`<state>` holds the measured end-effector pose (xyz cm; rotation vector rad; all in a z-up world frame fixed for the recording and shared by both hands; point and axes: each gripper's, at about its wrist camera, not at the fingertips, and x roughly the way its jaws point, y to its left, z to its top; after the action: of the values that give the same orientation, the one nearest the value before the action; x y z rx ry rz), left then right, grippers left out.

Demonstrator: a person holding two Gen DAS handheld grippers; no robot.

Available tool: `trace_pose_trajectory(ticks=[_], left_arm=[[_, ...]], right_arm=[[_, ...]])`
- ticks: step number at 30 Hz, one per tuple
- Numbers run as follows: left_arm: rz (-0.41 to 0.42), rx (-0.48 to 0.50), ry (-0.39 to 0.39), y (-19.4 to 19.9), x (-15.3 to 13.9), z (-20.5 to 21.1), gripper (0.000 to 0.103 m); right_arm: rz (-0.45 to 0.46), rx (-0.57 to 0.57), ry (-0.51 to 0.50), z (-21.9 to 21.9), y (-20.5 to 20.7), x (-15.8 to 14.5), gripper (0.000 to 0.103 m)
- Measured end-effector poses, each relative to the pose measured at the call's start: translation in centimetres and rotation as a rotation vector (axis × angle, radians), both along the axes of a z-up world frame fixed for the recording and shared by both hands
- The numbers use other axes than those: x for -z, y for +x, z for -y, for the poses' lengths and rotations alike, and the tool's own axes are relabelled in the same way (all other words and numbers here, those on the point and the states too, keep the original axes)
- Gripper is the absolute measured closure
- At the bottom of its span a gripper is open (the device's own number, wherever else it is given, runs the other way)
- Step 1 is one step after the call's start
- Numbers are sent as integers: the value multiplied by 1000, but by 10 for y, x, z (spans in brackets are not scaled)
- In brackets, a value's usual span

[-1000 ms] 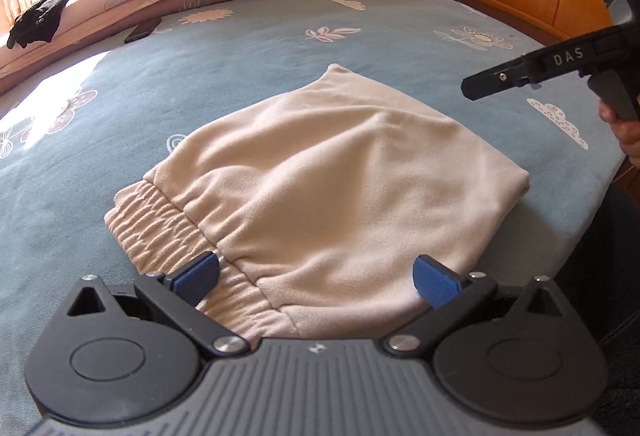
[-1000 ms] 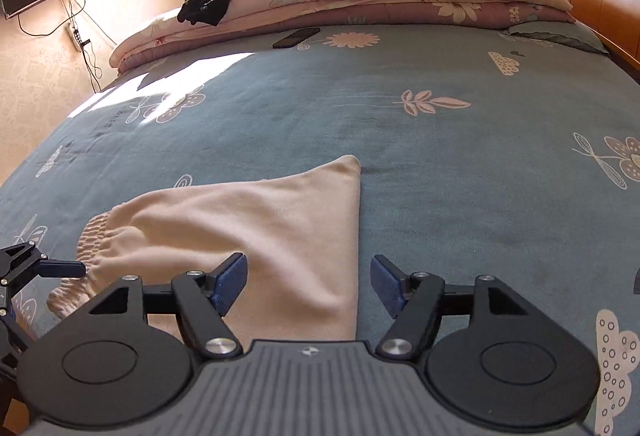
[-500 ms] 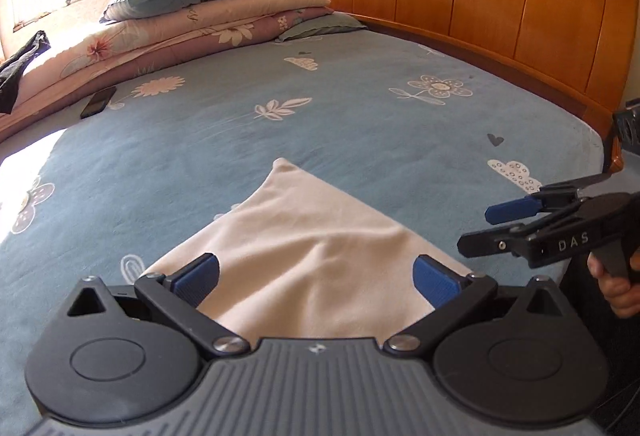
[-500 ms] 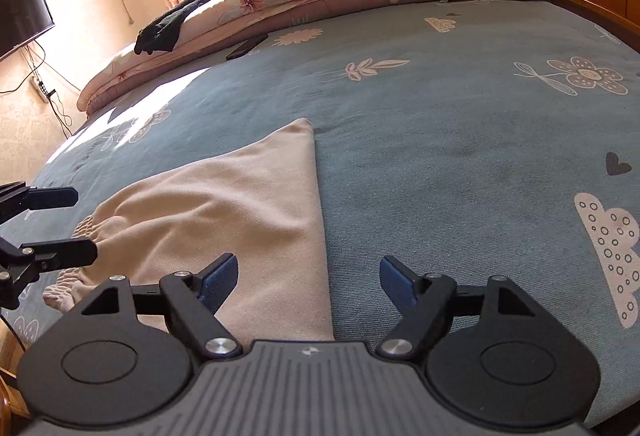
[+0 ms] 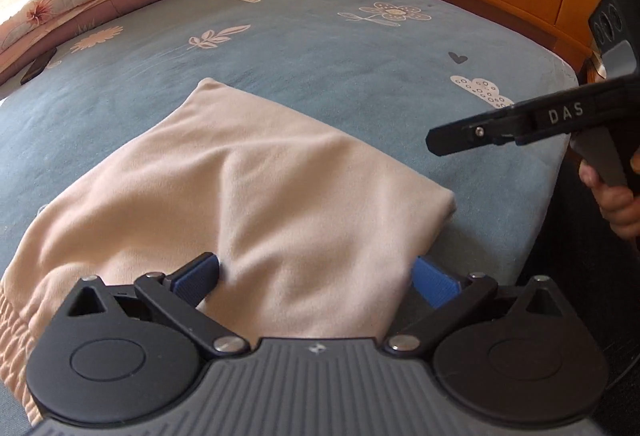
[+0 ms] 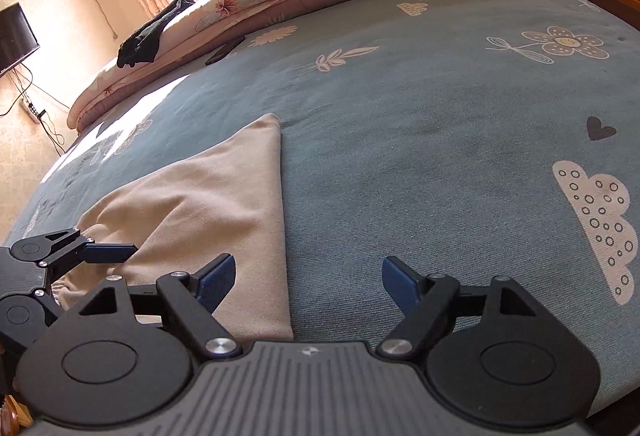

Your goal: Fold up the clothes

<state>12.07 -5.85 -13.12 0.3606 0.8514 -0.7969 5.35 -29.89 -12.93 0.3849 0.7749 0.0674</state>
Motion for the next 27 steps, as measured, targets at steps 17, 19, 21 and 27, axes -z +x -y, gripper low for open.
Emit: trace_pose_trajectory(ticks=[17, 19, 21, 27], left_arm=[[-50, -62, -12, -11, -2, -13, 1], [-44, -58, 4, -21, -8, -25, 1], [15, -79, 8, -22, -21, -33, 1], [66, -203, 1, 16, -26, -48, 1]], right_arm=[[15, -6, 9, -3, -7, -5, 16], [10, -12, 17, -4, -4, -3, 16], [5, -27, 20, -9, -2, -1, 16], [6, -73, 2, -27, -1, -4, 16]])
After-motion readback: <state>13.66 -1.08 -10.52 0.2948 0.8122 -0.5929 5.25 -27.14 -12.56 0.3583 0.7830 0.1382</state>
